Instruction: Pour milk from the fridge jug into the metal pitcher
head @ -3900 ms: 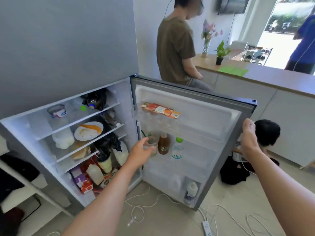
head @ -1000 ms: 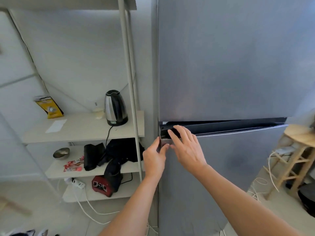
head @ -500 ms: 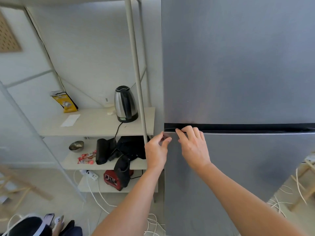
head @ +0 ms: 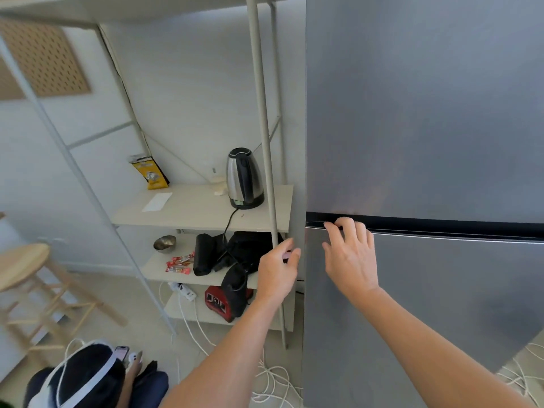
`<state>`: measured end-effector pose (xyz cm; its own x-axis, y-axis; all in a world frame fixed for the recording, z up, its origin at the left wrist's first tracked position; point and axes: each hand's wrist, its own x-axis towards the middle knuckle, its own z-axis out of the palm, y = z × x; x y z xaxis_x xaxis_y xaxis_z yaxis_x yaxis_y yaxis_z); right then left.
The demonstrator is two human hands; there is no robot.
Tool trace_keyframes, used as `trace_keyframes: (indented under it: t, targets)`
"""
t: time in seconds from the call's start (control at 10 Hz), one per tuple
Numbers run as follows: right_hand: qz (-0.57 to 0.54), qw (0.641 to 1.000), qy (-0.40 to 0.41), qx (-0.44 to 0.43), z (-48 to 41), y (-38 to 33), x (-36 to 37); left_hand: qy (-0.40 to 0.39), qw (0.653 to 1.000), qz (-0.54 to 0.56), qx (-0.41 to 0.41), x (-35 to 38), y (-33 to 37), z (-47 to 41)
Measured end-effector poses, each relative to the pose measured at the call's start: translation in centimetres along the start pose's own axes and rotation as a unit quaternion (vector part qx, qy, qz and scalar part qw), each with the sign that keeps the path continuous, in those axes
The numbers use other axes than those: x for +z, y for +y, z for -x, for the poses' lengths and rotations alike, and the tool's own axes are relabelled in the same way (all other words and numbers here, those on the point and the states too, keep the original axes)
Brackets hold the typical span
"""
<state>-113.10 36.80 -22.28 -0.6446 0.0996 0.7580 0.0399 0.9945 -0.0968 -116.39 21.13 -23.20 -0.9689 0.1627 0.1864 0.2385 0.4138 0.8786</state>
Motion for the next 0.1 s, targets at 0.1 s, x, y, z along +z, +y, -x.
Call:
trace_keyframes:
  t: [0.1]
  targets:
    - [-0.039, 0.999, -0.012, -0.005, 0.52, -1.12, -0.82, 0.021, 0.999, -0.032, -0.032, -1.80, -1.56, 1.76]
